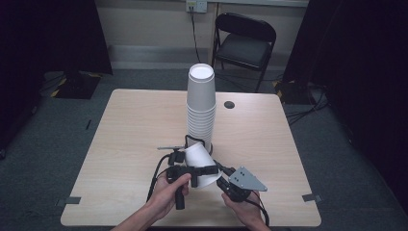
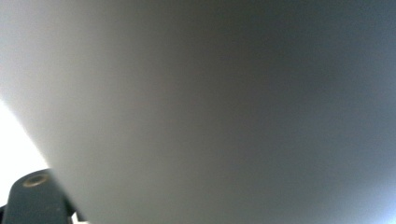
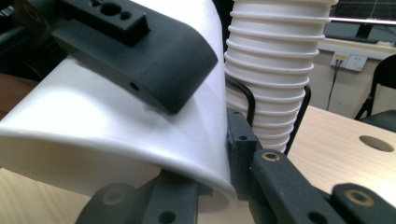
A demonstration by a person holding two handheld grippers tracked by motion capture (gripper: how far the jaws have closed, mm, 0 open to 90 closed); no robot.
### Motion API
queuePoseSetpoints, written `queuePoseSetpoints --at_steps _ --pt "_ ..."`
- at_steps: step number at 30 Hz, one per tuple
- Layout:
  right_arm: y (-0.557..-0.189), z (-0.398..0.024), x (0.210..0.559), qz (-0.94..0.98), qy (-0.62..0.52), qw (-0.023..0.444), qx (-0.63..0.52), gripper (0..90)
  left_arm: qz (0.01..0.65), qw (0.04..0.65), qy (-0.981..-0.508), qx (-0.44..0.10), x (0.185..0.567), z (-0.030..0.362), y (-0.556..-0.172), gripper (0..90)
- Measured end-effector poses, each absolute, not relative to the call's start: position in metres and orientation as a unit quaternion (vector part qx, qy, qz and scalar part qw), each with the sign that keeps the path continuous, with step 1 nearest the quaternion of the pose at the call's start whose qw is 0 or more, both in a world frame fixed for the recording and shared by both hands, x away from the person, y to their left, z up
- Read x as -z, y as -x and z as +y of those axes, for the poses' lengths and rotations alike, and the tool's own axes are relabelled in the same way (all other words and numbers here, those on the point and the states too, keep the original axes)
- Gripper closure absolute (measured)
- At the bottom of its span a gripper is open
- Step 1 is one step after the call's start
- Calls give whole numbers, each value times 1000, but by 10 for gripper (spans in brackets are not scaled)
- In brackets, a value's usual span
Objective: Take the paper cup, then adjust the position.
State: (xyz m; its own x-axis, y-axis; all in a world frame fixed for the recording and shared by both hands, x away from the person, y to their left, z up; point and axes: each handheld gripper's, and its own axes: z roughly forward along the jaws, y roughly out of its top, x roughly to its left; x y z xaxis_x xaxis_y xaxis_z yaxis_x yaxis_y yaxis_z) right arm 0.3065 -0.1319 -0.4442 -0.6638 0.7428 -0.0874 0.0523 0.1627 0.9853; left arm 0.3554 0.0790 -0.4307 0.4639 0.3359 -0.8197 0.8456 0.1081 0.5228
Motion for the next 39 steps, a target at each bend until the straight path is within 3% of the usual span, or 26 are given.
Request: queuePoseSetpoints --at_steps 23,30,39 --pt "-306 -130 444 720 -284 269 -573 864 484 601 -612 174 430 106 -379 82" --pt "-307 -134 445 741 -301 246 -547 863 489 608 -616 113 431 117 -385 156" --pt "-308 -139 444 750 -313 230 -535 863 478 616 -624 43 422 128 -386 155"
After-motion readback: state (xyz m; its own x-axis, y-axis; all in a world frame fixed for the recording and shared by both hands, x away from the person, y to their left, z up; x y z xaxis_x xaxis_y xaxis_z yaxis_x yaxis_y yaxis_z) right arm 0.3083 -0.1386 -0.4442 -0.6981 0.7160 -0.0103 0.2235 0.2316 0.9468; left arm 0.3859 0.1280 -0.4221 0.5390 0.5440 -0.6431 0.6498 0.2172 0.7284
